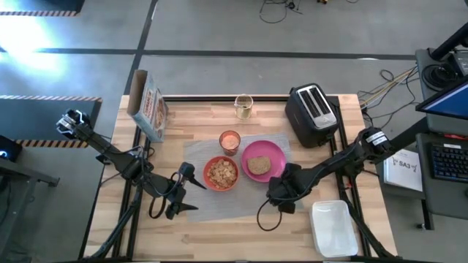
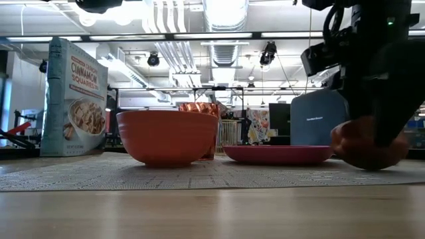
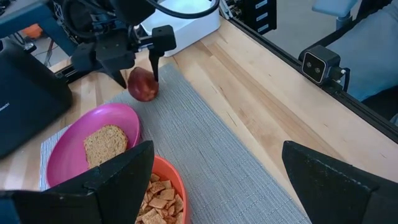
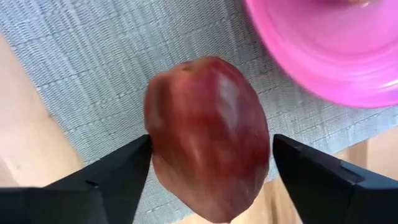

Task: Arrange a breakfast setting
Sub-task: Put the red apple on the gray table mat, then put the blue spoon on the gray table mat to the left of the orange bowl

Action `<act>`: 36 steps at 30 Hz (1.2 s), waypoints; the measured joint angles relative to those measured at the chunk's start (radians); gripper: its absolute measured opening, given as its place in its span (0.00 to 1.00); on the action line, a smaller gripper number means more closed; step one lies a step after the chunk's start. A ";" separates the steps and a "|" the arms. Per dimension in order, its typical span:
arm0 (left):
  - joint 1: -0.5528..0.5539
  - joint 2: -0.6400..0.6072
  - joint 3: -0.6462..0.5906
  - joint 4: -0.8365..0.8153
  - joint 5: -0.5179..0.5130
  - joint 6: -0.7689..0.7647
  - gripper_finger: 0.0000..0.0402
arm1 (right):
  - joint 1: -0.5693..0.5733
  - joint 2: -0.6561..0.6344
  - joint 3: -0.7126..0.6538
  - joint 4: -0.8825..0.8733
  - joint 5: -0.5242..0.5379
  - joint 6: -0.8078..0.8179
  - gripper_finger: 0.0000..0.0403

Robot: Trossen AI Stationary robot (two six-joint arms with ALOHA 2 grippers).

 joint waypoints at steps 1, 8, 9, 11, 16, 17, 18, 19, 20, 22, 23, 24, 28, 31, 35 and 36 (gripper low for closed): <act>0.000 0.000 0.000 0.000 0.000 0.000 0.84 | 0.000 0.000 0.000 0.000 0.013 0.001 0.83; 0.000 0.000 0.000 0.000 0.000 0.000 0.84 | 0.000 -0.004 0.006 -0.006 0.028 -0.048 0.90; 0.000 0.000 0.000 0.000 0.000 0.000 0.84 | 0.000 -0.005 0.013 -0.016 0.028 -0.049 0.90; 0.000 0.000 0.000 0.000 0.000 0.000 0.84 | 0.000 -0.006 0.035 -0.043 0.028 -0.051 0.90; 0.000 0.000 0.000 0.000 0.000 0.000 0.84 | 0.000 -0.007 0.112 -0.117 0.028 -0.061 0.90; 0.000 0.000 0.000 0.000 0.000 0.000 0.84 | 0.000 -0.007 0.127 -0.123 0.028 -0.064 0.90; 0.000 0.000 0.000 0.000 0.000 0.000 0.84 | 0.000 -0.007 0.141 -0.125 0.028 -0.064 0.90; 0.000 0.000 0.000 0.000 0.000 0.000 0.84 | 0.000 -0.007 0.155 -0.124 0.028 -0.056 0.90; 0.000 0.000 0.000 0.000 0.000 0.000 0.84 | 0.000 -0.007 0.168 -0.119 0.028 -0.049 0.90; 0.000 0.000 0.000 0.000 0.000 0.000 0.84 | 0.000 -0.008 0.189 -0.111 0.028 -0.054 0.90; 0.000 0.000 0.000 0.000 0.000 0.000 0.84 | 0.000 -0.008 0.195 -0.106 0.028 -0.054 0.90; 0.000 0.000 0.000 0.000 0.000 0.000 0.84 | 0.000 -0.007 0.198 -0.095 0.028 -0.054 0.90; 0.000 0.000 0.000 0.000 0.000 0.000 0.84 | 0.000 -0.008 0.208 -0.041 0.028 -0.047 0.90; 0.000 0.000 0.000 0.000 0.000 0.000 0.84 | -0.014 -0.003 0.236 -0.034 0.028 0.015 0.90; 0.000 0.000 0.000 0.001 0.000 0.000 0.84 | -0.033 -0.002 0.285 -0.041 0.063 0.015 0.90; 0.000 0.000 0.000 0.001 0.000 0.000 0.84 | -0.038 -0.002 0.294 -0.041 0.091 0.002 0.90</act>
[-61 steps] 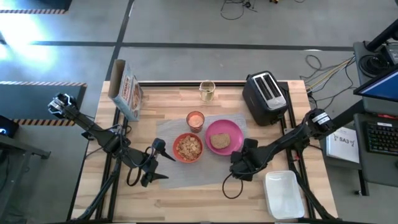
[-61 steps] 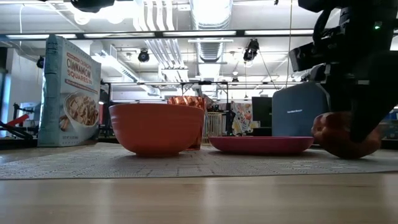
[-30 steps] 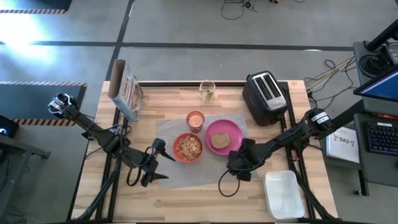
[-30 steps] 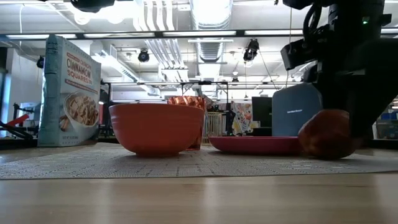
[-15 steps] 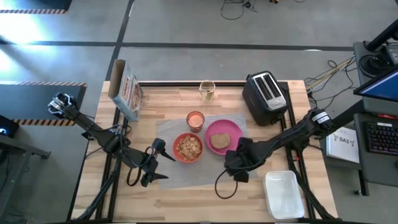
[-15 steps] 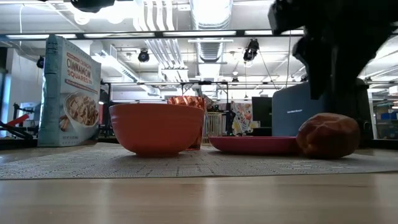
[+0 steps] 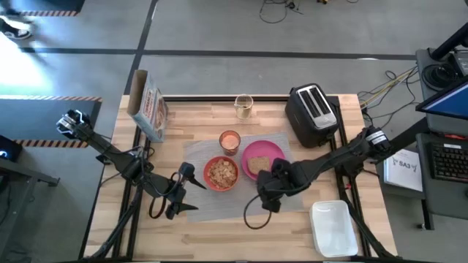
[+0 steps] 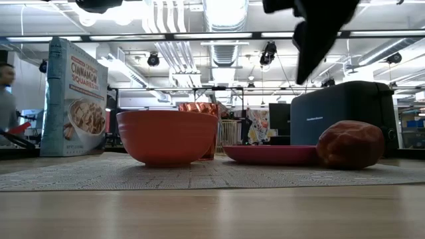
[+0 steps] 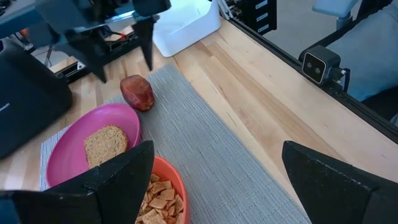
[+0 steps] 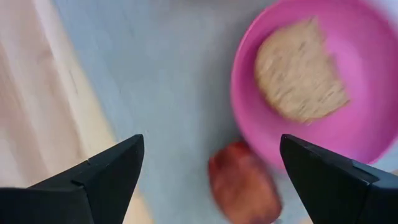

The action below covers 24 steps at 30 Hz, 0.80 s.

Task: Arrange a breakfast setting
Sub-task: Put the blue spoon on the gray table mat to the left of the orange bowl

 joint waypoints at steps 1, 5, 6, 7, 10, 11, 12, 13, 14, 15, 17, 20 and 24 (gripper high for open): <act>0.001 0.000 0.000 0.000 0.000 0.000 0.84 | -0.004 0.000 0.009 -0.002 0.037 -0.008 0.90; 0.001 0.000 0.000 0.000 0.000 0.000 0.84 | -0.041 0.000 0.037 -0.005 0.260 -0.032 0.90; 0.001 0.000 0.000 0.000 0.000 0.000 0.84 | -0.053 0.000 0.042 -0.005 0.323 -0.043 0.90; 0.001 0.000 0.000 0.000 0.000 0.000 0.84 | -0.066 0.000 0.048 -0.005 0.383 -0.049 0.90; 0.001 0.000 0.000 0.000 0.000 0.000 0.84 | -0.116 0.000 0.061 0.003 0.556 -0.056 0.90; 0.001 0.000 0.000 0.000 0.000 0.000 0.84 | -0.138 0.000 0.062 0.009 0.600 -0.058 0.90; 0.001 0.000 0.000 0.000 0.000 0.000 0.84 | -0.163 0.000 0.063 0.018 0.629 -0.063 0.90; 0.000 0.000 0.000 0.000 0.000 0.000 0.84 | -0.191 0.000 0.062 0.037 0.642 -0.074 0.90; 0.000 0.000 0.000 -0.001 0.000 0.000 0.84 | -0.219 0.001 0.061 0.064 0.644 -0.088 0.90; 0.000 0.000 0.000 -0.001 0.000 0.000 0.84 | -0.247 0.001 0.057 0.092 0.642 -0.116 0.90; 0.000 0.000 0.000 -0.001 0.000 0.000 0.84 | -0.298 0.006 0.049 0.165 0.604 -0.181 0.90; 0.000 0.000 0.000 -0.001 0.000 0.000 0.84 | -0.373 0.013 0.046 0.272 0.487 -0.301 0.90; 0.000 0.000 0.000 -0.002 0.000 0.000 0.84 | -0.472 0.012 0.046 0.412 0.350 -0.372 0.90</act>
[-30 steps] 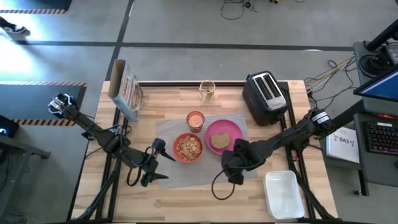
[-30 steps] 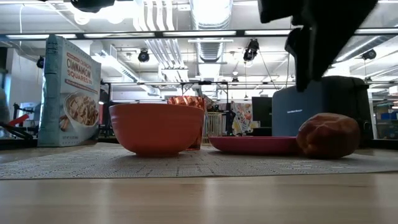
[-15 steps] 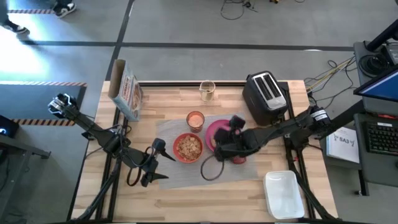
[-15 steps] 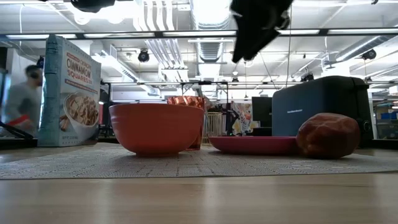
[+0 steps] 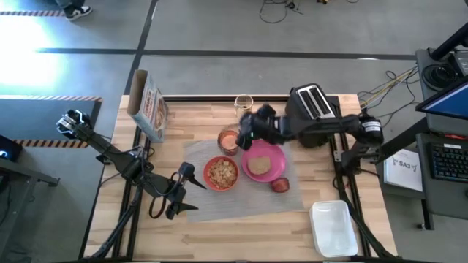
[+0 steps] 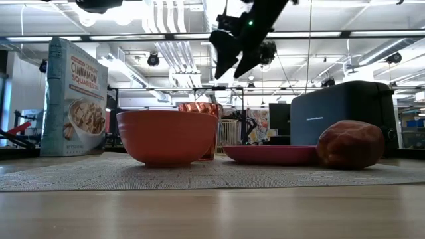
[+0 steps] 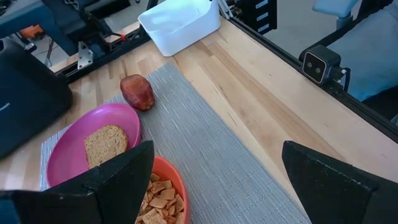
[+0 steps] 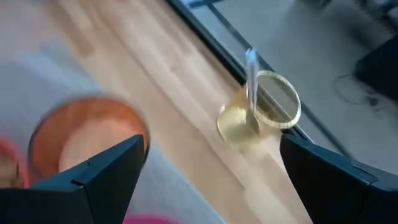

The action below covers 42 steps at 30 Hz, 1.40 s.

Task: Arrange a breakfast setting
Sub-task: Put the blue spoon on the gray table mat to the left of the orange bowl

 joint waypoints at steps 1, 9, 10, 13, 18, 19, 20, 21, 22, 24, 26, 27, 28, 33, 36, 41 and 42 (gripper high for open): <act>0.000 0.000 0.000 0.000 0.000 0.000 0.84 | -0.023 0.000 0.000 0.032 -0.023 -0.009 0.90; 0.000 0.000 0.000 -0.004 0.000 0.004 0.84 | -0.174 0.047 0.001 0.170 -0.201 -0.055 0.90; 0.000 0.000 0.000 -0.006 0.000 0.004 0.84 | -0.186 0.056 0.001 0.168 -0.214 -0.056 0.90; 0.000 0.000 0.000 -0.008 0.000 0.004 0.84 | -0.210 0.085 0.001 0.183 -0.221 -0.094 0.90; 0.000 0.000 0.000 -0.013 0.000 0.004 0.84 | -0.229 0.139 0.000 0.280 -0.218 -0.204 0.90; 0.000 0.000 0.000 -0.014 0.000 0.004 0.84 | -0.231 0.149 0.000 0.299 -0.212 -0.222 0.90; 0.000 0.000 0.000 -0.015 0.000 0.003 0.84 | -0.232 0.158 0.000 0.309 -0.205 -0.236 0.90; 0.000 0.000 0.000 -0.015 0.000 0.002 0.84 | -0.234 0.169 0.000 0.313 -0.194 -0.254 0.89; 0.000 0.000 0.000 -0.016 0.000 0.001 0.84 | -0.234 0.177 0.000 0.318 -0.184 -0.265 0.88; 0.000 0.000 0.000 -0.020 0.000 0.001 0.84 | -0.237 0.189 0.000 0.316 -0.151 -0.296 0.85; 0.000 0.000 0.000 -0.022 0.000 0.001 0.84 | -0.240 0.193 0.000 0.314 -0.135 -0.313 0.80; 0.000 0.000 0.000 -0.023 0.000 0.001 0.84 | -0.243 0.194 0.000 0.316 -0.133 -0.317 0.77; 0.000 0.000 0.000 -0.023 0.000 0.001 0.84 | -0.243 0.194 0.000 0.318 -0.133 -0.317 0.74; 0.000 0.000 0.000 -0.024 0.000 0.001 0.84 | -0.250 0.190 0.000 0.318 -0.136 -0.330 0.55; 0.000 0.000 0.000 -0.024 0.000 0.001 0.84 | -0.256 0.186 0.000 0.318 -0.153 -0.330 0.42; 0.000 0.000 0.000 -0.024 0.000 0.001 0.84 | -0.259 0.186 0.000 0.318 -0.161 -0.339 0.20; 0.000 0.000 0.000 -0.024 0.000 0.001 0.84 | -0.260 0.186 0.000 0.318 -0.168 -0.342 0.15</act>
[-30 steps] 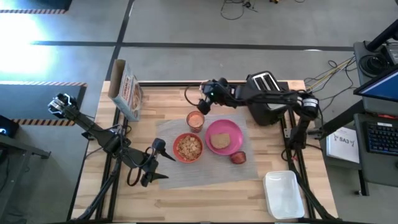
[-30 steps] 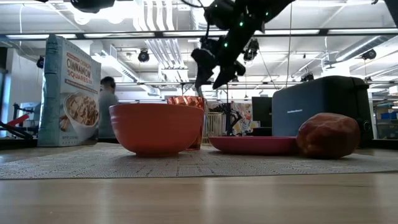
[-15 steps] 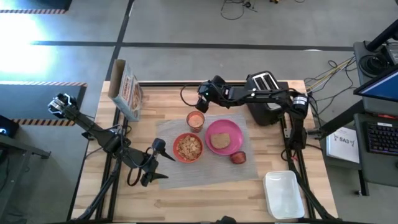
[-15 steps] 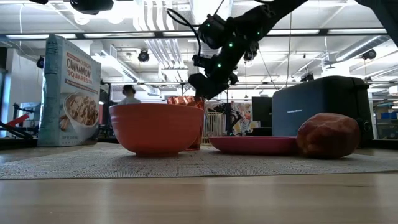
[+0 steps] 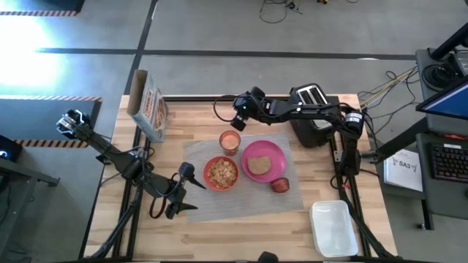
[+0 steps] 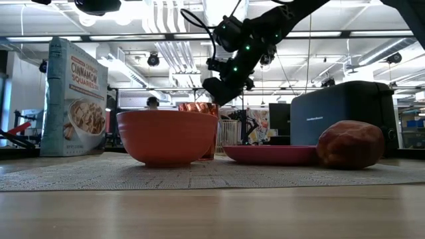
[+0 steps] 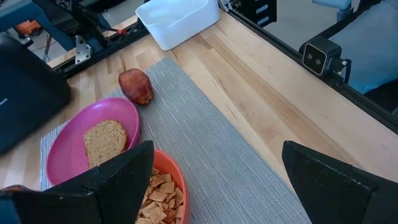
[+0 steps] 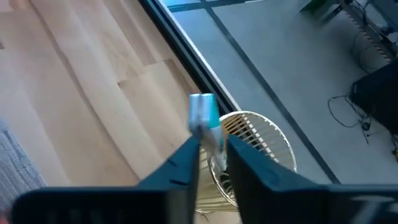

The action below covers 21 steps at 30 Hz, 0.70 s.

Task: Arrange a breakfast setting
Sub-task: Put the blue spoon on the gray table mat to the left of the orange bowl

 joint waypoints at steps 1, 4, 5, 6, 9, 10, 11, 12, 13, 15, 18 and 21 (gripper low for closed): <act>0.000 0.000 0.000 0.000 0.000 0.000 0.84 | -0.001 0.000 0.000 0.001 -0.005 -0.009 0.11; 0.000 0.000 0.000 0.000 0.000 0.000 0.84 | -0.001 -0.001 0.000 0.006 -0.003 -0.047 0.05; 0.000 0.000 0.000 0.000 0.000 0.000 0.84 | -0.002 -0.003 0.000 0.006 -0.004 -0.054 0.05; 0.000 0.000 0.000 0.000 0.000 0.000 0.84 | -0.002 -0.003 0.000 0.005 -0.006 -0.056 0.04; 0.000 0.000 0.000 0.000 0.000 0.000 0.84 | -0.001 -0.006 0.000 0.000 -0.009 -0.068 0.04; 0.000 0.000 0.000 0.000 -0.001 0.003 0.84 | -0.001 -0.008 0.000 -0.001 -0.011 -0.074 0.04; 0.000 0.000 0.000 0.000 -0.002 0.007 0.84 | -0.001 -0.013 0.000 -0.003 -0.014 -0.077 0.03; 0.000 0.000 0.000 0.000 -0.002 0.015 0.84 | -0.001 -0.020 0.000 -0.009 -0.019 -0.078 0.03; 0.000 0.000 0.000 0.001 -0.003 0.024 0.84 | -0.001 -0.025 0.000 -0.013 -0.030 -0.078 0.03; 0.000 0.000 0.000 0.004 -0.015 0.043 0.84 | -0.004 -0.040 0.003 -0.031 -0.067 -0.070 0.03; 0.000 0.000 0.000 0.012 -0.086 0.052 0.84 | -0.006 -0.065 0.005 -0.038 -0.116 -0.060 0.03; 0.001 0.002 0.000 0.033 -0.197 0.053 0.84 | -0.006 -0.100 0.006 -0.042 -0.137 -0.059 0.03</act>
